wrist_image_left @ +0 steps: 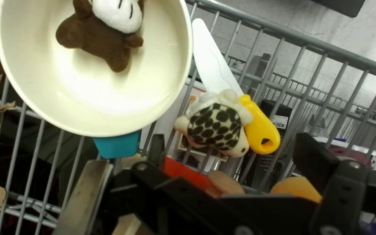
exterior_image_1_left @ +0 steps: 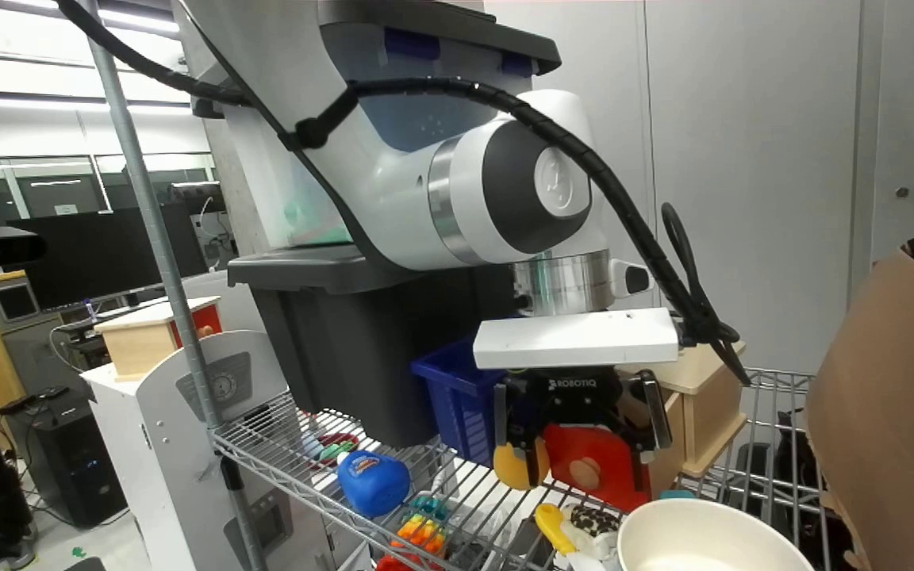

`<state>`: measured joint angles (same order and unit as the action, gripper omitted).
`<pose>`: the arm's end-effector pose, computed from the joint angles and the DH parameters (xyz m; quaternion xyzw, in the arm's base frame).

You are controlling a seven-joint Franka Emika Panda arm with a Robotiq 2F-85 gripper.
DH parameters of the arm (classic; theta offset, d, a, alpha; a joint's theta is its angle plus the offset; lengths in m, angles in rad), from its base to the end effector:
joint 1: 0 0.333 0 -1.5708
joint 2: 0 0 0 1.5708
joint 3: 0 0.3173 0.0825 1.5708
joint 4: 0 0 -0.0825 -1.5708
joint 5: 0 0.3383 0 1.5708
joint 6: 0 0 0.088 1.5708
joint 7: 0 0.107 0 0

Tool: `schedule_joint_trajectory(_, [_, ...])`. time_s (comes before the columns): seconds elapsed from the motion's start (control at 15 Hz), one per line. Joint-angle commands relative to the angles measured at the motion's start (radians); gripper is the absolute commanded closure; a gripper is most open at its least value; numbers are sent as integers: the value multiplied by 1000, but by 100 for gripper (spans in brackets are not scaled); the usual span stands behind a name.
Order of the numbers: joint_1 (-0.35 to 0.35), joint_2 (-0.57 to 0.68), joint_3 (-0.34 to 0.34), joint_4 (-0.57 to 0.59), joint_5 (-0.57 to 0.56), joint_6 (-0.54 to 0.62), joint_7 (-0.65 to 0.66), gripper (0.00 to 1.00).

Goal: Pick up the white object and put it in the chest drawer

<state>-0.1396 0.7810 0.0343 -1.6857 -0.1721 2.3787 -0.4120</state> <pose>0.6322 -0.0711 0.1736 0.9754 0.2117 -0.0530 0.0319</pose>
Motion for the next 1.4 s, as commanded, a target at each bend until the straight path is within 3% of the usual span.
schedule_joint_trajectory(0.0, [8, 41, 2, 60, -2, -34, -26, 0])
schedule_joint_trajectory(1.07, [5, 86, 11, 88, 2, -27, -50, 0])
schedule_joint_trajectory(1.13, [5, 84, 11, 86, 2, -26, -50, 7])
schedule_joint_trajectory(1.2, [5, 81, 11, 82, 1, -23, -50, 26])
schedule_joint_trajectory(1.33, [5, 78, 10, 77, 1, -20, -50, 42])
